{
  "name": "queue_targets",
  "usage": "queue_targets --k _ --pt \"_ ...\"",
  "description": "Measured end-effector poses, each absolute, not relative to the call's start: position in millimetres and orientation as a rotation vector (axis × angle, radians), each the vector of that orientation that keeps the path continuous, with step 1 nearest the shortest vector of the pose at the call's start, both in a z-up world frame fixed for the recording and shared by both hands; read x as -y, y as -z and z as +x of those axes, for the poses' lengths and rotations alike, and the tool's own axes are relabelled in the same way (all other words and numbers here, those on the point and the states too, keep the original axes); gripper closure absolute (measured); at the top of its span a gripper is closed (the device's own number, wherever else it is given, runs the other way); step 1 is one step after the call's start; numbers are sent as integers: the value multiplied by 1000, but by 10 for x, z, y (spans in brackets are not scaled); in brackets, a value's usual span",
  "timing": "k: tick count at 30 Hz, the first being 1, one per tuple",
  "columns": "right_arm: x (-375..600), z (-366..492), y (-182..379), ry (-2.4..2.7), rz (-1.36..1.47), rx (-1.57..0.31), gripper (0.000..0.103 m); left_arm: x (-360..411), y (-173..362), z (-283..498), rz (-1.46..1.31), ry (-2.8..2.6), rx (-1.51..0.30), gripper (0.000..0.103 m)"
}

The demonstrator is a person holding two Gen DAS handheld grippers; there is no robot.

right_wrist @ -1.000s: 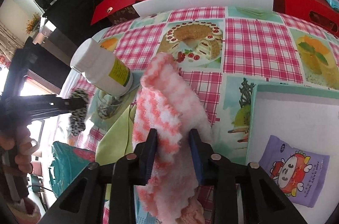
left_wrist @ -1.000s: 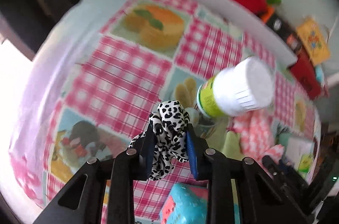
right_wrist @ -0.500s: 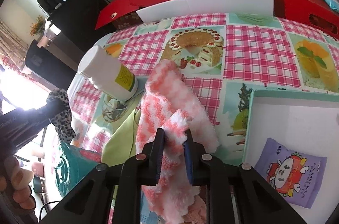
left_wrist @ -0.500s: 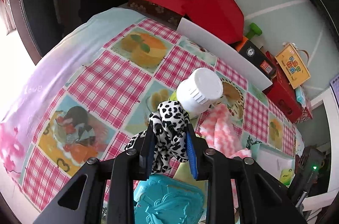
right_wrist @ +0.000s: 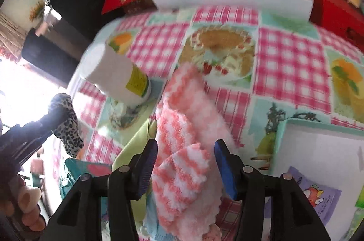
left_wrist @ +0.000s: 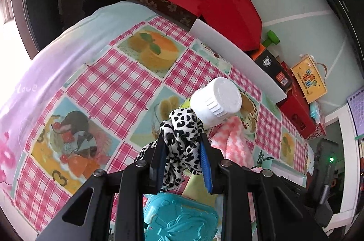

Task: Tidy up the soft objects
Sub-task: 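Lift the scrunchie with the left gripper while the right lifts the striped towel, then carry the scrunchie and striped towel over the white tray with both grippers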

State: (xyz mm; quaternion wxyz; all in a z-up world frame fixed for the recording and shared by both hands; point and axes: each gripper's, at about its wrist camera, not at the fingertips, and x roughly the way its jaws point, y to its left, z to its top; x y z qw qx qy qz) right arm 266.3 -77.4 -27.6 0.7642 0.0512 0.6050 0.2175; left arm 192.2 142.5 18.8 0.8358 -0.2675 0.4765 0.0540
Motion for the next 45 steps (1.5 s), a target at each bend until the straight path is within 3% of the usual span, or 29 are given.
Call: queue_targets --k 13,15,19,22,34,45 --pt "350 2799 319 -406 -237 -1465 48 -1478 -147 1926 -600 -85 -1013 74" --pt "248 2767 333 -408 -305 -1471 56 -1486 -141 1929 -605 -87 -1015 74" --pt "128 2692 325 -420 -389 -1466 81 -1491 -138 1930 -609 -83 -1016 74" --pt "92 2645 286 -424 -416 -1455 91 -1487 -139 1934 -611 -77 -1016 74" --pt "368 2468 -432 -461 -266 -1292 93 -1497 -138 1921 -618 -71 -1010 74" --pt "942 2105 -1041 -462 13 -1014 93 -1422 -325 1840 -574 -59 -966 74"
